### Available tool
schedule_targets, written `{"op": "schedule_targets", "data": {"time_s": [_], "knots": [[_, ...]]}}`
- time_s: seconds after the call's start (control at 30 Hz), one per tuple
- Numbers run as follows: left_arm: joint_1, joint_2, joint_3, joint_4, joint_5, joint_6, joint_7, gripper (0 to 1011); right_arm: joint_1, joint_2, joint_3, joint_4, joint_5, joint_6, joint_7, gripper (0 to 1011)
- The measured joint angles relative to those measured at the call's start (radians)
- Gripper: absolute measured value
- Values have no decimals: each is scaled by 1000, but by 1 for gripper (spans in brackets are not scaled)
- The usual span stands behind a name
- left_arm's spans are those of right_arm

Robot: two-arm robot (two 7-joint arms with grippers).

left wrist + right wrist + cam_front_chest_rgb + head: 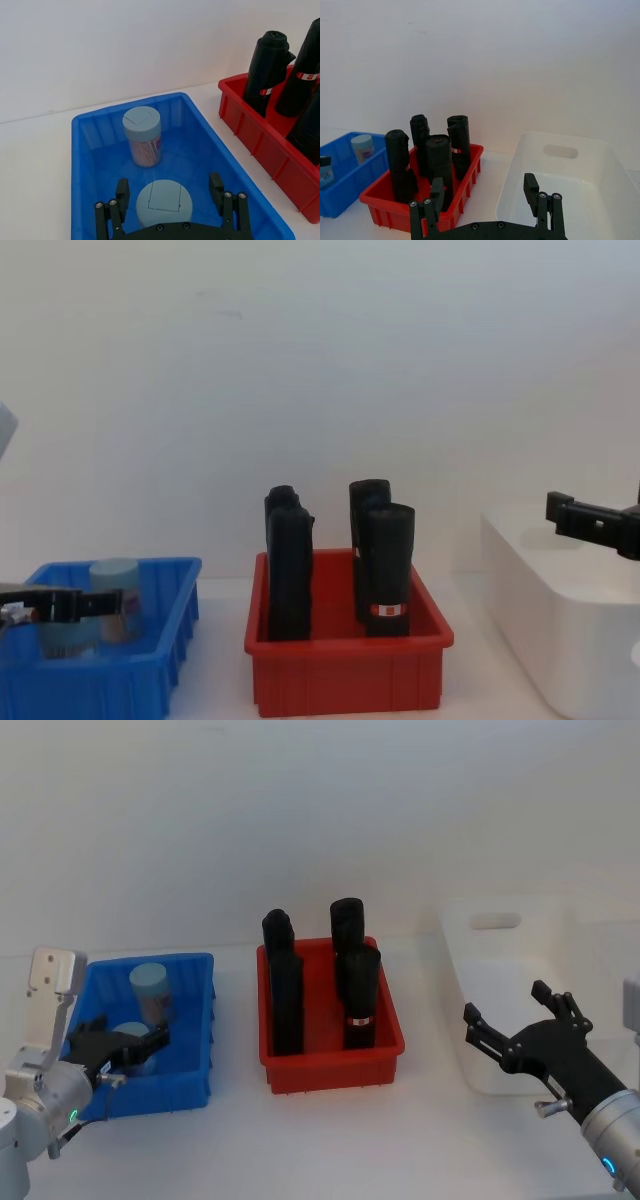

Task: Pick the cotton swabs from the blue box and place them into the white box.

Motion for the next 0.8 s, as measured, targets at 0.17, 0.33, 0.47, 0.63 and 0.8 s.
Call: {"op": "schedule_targets", "data": {"time_s": [0.17, 0.33, 0.47, 0.63, 0.8], "knots": [[-10, -3, -3, 21, -9, -1, -10, 1004, 0, 0, 0, 0, 0, 0, 0, 1001], [-17, -7, -6, 40, -15, -2, -17, 1004, 0, 0, 0, 0, 0, 0, 0, 1001], [-21, -8, -8, 49, -18, -1, -21, 1004, 0, 0, 0, 0, 0, 0, 0, 1001], [-25, -10, -10, 60, -20, 1, -25, 980, 0, 0, 0, 0, 0, 0, 0, 1001], [-28, -11, -12, 68, -20, 2, -28, 850, 0, 0, 0, 0, 0, 0, 0, 1001]]}}
